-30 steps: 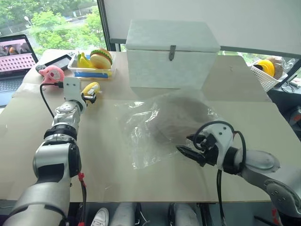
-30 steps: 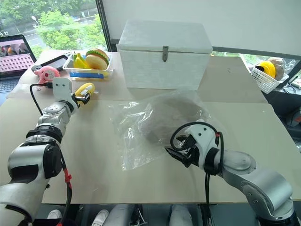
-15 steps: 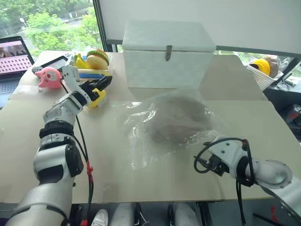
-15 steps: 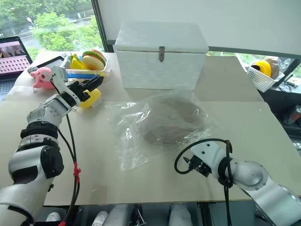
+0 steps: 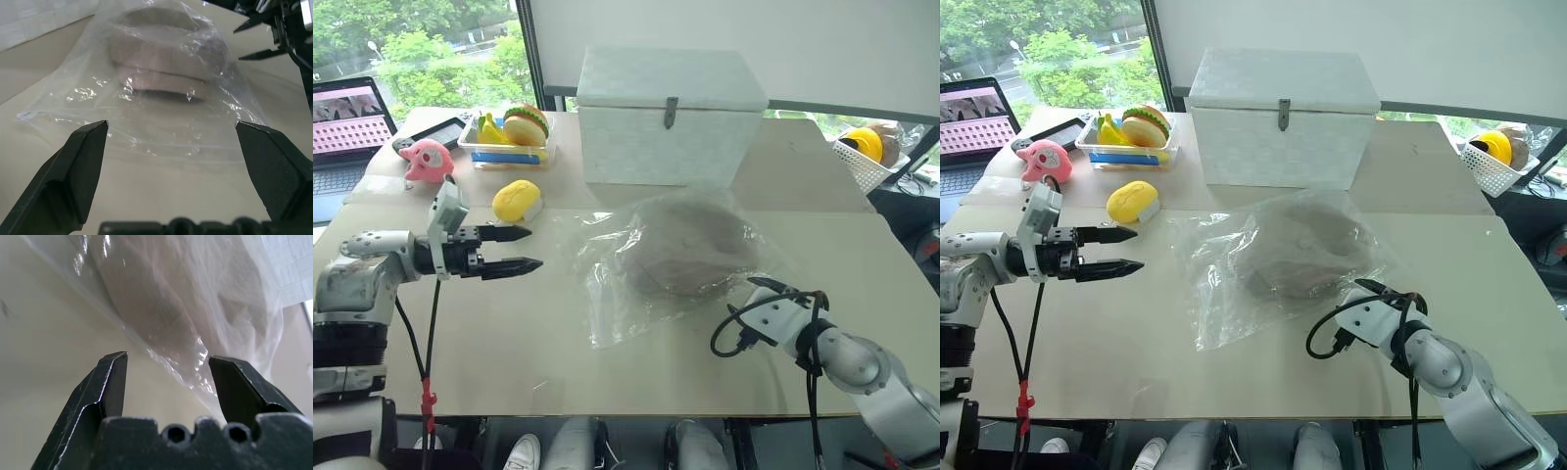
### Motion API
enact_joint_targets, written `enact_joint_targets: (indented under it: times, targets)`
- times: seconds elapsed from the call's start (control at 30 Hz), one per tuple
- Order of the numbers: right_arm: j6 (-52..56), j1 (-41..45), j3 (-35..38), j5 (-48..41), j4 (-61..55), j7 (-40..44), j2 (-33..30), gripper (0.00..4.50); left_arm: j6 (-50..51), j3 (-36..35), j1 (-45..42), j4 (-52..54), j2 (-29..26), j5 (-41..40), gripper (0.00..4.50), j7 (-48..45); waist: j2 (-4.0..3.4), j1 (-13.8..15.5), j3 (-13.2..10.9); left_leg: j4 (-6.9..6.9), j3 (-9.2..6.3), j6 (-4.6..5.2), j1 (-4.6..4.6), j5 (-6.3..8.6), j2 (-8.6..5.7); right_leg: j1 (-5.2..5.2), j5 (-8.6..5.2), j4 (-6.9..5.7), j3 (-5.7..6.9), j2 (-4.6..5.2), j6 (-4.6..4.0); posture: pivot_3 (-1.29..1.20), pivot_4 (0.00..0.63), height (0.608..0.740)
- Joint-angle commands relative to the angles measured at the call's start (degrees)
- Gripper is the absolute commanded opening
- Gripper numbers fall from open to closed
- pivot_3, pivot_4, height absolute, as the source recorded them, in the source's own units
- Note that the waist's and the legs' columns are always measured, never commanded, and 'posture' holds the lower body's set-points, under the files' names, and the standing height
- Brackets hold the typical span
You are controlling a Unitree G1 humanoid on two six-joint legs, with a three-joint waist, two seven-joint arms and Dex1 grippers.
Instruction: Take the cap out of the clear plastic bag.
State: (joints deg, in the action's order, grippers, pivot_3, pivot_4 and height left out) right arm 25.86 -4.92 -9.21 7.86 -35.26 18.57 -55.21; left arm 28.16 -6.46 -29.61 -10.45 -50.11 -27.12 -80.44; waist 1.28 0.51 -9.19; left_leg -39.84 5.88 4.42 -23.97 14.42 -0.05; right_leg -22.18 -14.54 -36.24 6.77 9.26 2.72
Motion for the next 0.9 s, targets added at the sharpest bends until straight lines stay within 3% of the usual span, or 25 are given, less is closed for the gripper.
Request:
enact_joint_targets:
  times: [0.03,0.17,0.37,0.87,0.9]
  targets:
    - [-6.43,1.53,-2.79,7.71,3.13,-0.35,0.89,3.81,-0.29,-0.59,-0.56,3.42,-0.69,-0.91,4.48,0.2,0.0,-0.08,0.0,0.0,0.01,0.0,0.0,0.0,0.03,-0.01,0.0,-0.01,-0.01,-0.04,0.0,0.0,0.15,0.723]
    - [-13.46,4.36,-9.14,16.84,8.94,-0.71,2.67,3.81,1.14,-0.48,-0.69,4.8,0.72,-1.65,4.48,1.95,0.0,-0.46,0.0,0.0,0.03,-0.01,0.0,-0.01,0.03,-0.03,-0.02,-0.04,-0.04,-0.05,-0.01,0.0,0.15,0.723]
    - [-18.6,10.77,-12.69,25.19,16.24,-1.31,8.57,3.81,1.89,0.17,-1.17,5.71,1.78,-1.85,4.48,3.23,0.03,-1.68,0.01,-0.04,0.1,-0.05,0.05,-0.04,0.11,-0.01,-0.02,-0.09,-0.13,-0.09,0.0,0.0,0.15,0.723]
    - [-18.73,17.16,-10.51,33.11,26.14,-6.31,22.17,3.81,1.43,1.17,-1.06,5.92,2.61,-1.59,4.48,4.58,0.03,-1.53,0.01,-0.05,0.48,-0.12,0.26,-0.08,0.23,-0.25,-0.11,-0.66,-0.73,-0.2,-0.14,0.0,0.15,0.723]
    - [-19.03,16.97,-10.0,32.77,26.2,-6.34,22.27,2.81,1.42,1.21,-1.09,5.91,2.59,-1.61,4.5,4.56,0.03,-1.52,0.01,-0.04,0.49,-0.12,0.27,-0.08,0.23,-0.25,-0.11,-0.66,-0.75,-0.21,-0.14,0.0,0.15,0.723]
